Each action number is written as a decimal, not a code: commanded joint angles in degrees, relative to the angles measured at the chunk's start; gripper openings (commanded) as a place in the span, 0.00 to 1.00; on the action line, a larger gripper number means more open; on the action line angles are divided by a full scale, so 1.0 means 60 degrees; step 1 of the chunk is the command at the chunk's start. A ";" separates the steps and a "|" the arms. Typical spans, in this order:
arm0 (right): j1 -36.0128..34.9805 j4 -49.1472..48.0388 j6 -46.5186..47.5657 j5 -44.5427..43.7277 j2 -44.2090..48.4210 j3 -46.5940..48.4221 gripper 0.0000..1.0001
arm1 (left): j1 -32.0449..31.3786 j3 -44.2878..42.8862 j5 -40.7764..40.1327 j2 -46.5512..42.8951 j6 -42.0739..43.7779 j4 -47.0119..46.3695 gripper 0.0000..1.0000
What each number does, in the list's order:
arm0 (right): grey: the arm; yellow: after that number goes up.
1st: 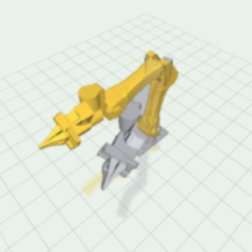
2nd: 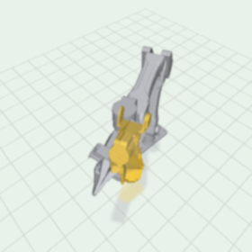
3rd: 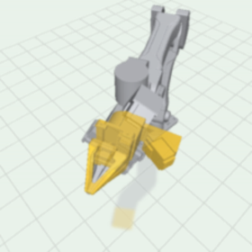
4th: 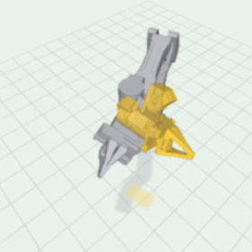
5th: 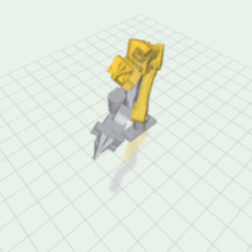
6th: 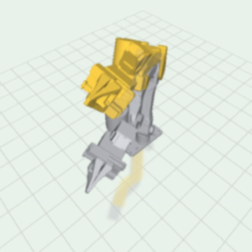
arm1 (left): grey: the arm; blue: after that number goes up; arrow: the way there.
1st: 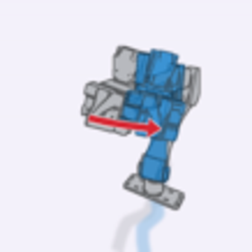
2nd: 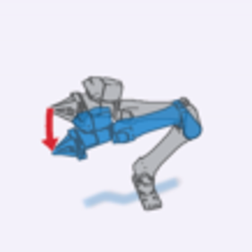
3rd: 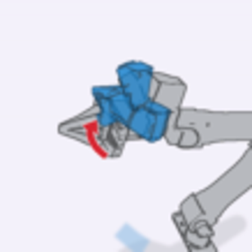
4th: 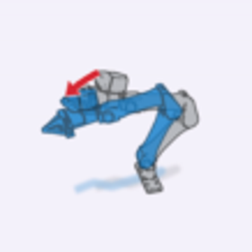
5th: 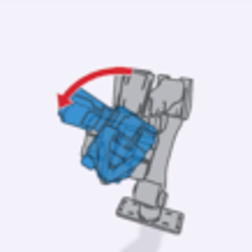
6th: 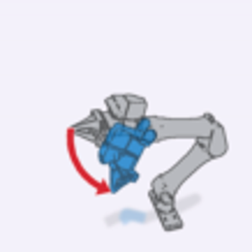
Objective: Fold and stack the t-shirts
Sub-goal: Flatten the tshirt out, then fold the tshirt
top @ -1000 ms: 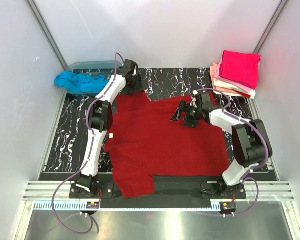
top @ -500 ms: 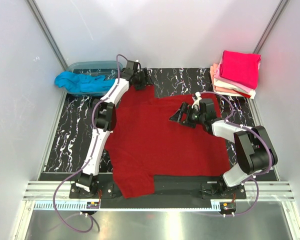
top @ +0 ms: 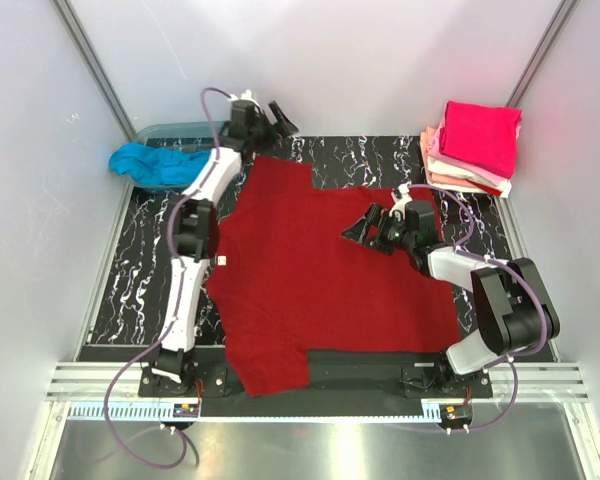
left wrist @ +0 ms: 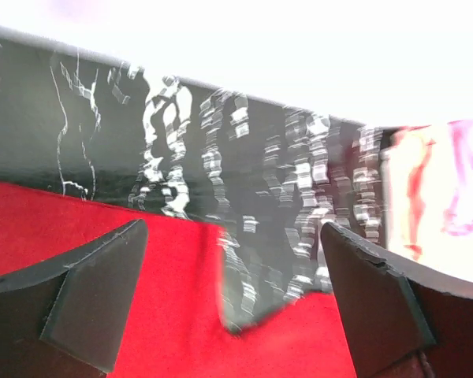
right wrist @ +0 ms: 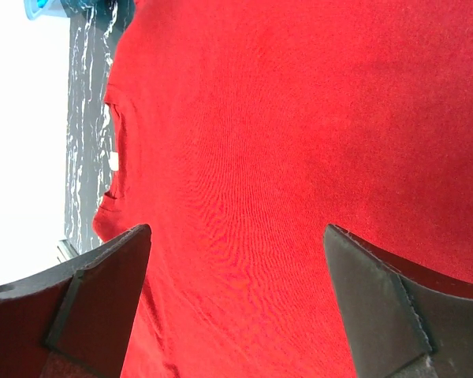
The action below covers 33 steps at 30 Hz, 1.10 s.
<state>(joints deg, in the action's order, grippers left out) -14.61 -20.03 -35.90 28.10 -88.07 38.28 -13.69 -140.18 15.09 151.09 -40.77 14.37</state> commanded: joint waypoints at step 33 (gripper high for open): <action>0.0033 0.0321 -0.0081 -0.0655 0.0397 0.0226 0.98 | -1.0371 1.7488 -0.3321 -1.8550 -0.7046 0.8373 0.99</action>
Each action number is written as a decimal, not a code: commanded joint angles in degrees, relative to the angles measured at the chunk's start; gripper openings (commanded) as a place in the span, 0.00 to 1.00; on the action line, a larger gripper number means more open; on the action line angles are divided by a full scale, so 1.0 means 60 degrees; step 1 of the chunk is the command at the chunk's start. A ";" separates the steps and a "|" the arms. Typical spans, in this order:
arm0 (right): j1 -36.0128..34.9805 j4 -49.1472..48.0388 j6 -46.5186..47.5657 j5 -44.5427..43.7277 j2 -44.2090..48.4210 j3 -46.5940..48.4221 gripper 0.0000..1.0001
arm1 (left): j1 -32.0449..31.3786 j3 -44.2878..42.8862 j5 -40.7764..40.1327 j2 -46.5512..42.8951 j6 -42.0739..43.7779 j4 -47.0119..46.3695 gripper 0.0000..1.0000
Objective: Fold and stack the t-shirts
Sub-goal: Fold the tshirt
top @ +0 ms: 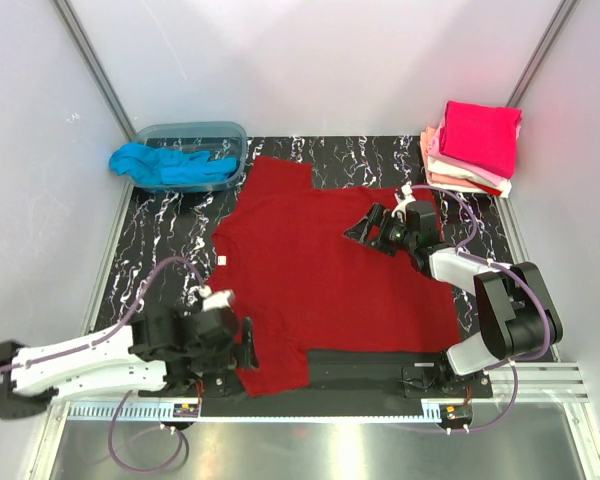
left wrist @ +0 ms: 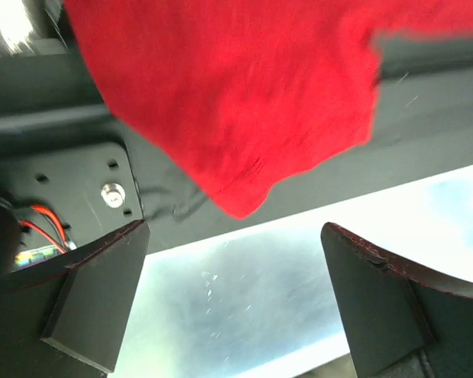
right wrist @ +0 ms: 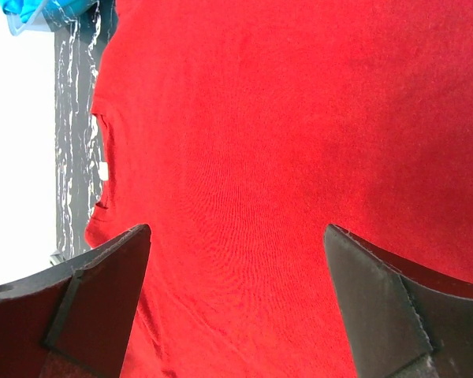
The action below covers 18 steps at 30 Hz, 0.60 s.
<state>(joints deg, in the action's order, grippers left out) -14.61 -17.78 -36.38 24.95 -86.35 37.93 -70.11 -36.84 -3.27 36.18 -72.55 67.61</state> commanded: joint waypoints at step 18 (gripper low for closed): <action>0.0033 0.0048 -0.0001 -0.0115 0.0094 0.0314 0.99 | -0.2027 0.1789 -0.0129 0.2685 -0.2380 -0.3212 0.61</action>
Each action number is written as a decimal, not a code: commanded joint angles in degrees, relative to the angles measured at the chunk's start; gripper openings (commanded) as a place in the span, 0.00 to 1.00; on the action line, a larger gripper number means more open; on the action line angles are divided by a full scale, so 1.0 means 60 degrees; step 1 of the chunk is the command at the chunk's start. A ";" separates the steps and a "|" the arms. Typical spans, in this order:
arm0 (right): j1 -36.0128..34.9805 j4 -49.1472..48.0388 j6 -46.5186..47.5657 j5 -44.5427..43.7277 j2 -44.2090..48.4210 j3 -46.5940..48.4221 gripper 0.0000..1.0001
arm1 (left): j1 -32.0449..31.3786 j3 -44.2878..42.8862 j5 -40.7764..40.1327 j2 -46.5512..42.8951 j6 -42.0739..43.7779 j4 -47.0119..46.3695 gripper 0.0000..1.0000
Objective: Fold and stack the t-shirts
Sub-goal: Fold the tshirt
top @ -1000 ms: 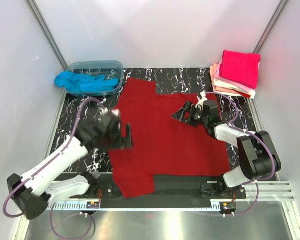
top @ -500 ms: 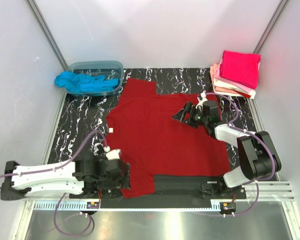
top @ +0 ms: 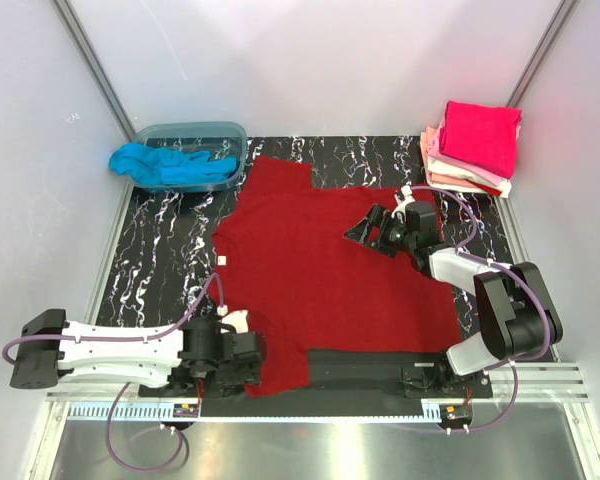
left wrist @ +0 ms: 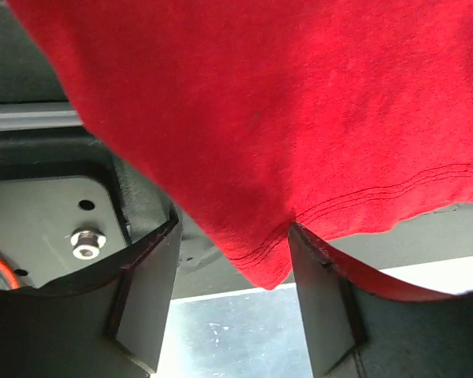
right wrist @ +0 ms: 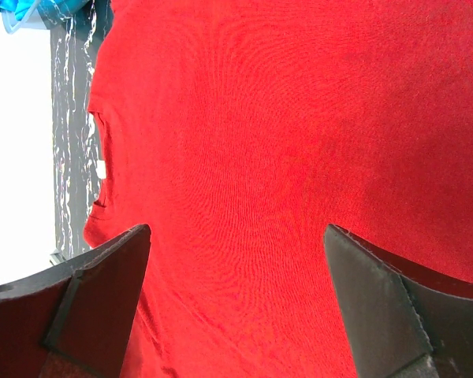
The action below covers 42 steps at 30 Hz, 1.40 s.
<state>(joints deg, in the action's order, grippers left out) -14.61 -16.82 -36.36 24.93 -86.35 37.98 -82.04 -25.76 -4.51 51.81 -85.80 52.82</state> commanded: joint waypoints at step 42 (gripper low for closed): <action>-0.1373 1.3805 -0.3080 -0.6353 0.4840 0.1274 1.00 | 1.1182 -0.8566 0.2788 0.6568 0.9128 -0.1948 0.00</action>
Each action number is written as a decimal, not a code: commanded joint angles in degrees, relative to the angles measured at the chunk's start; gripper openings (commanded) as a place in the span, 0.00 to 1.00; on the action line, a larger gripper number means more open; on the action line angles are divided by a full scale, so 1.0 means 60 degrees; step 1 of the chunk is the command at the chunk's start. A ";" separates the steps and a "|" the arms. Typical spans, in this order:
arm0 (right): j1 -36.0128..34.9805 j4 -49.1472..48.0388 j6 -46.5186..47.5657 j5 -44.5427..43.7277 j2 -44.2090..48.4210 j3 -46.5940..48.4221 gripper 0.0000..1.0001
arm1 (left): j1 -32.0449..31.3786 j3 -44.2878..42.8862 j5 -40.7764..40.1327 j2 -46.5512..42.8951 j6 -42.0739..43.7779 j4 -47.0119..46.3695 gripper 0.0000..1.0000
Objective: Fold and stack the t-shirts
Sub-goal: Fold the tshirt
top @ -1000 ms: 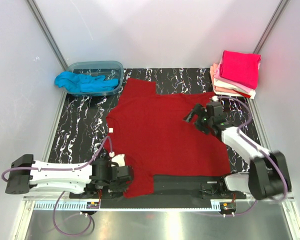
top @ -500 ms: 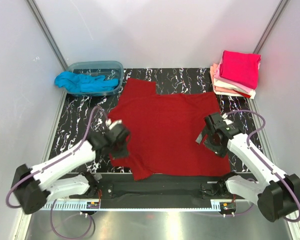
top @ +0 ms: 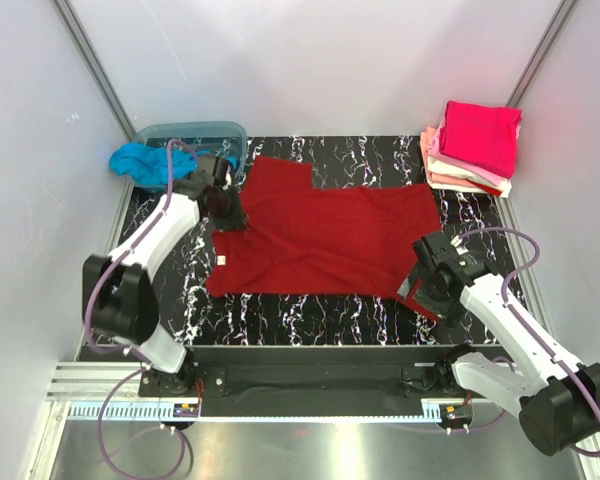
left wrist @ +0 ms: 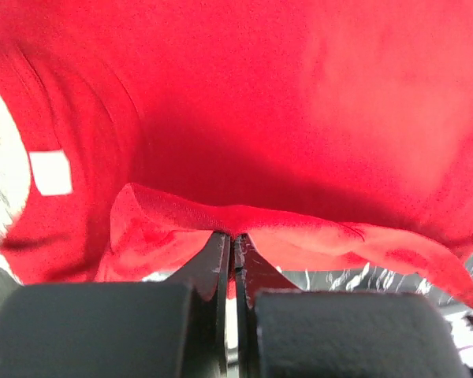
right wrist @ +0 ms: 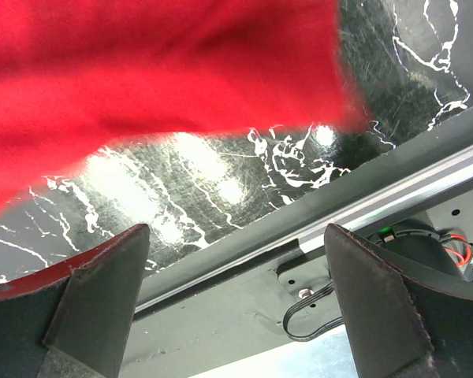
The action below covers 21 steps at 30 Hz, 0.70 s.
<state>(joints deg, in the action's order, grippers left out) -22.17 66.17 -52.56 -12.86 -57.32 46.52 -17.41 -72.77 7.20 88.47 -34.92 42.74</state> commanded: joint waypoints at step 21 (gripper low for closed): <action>0.3256 -0.3469 0.0278 0.0064 -0.1871 -0.0736 0.72 | 0.0895 0.0629 0.1421 0.0373 0.1688 -0.0824 0.00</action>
<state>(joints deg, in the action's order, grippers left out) -3.18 49.12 -52.36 -12.47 -67.22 42.61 -12.29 -69.87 13.08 93.78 -26.92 40.34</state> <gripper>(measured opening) 0.760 0.016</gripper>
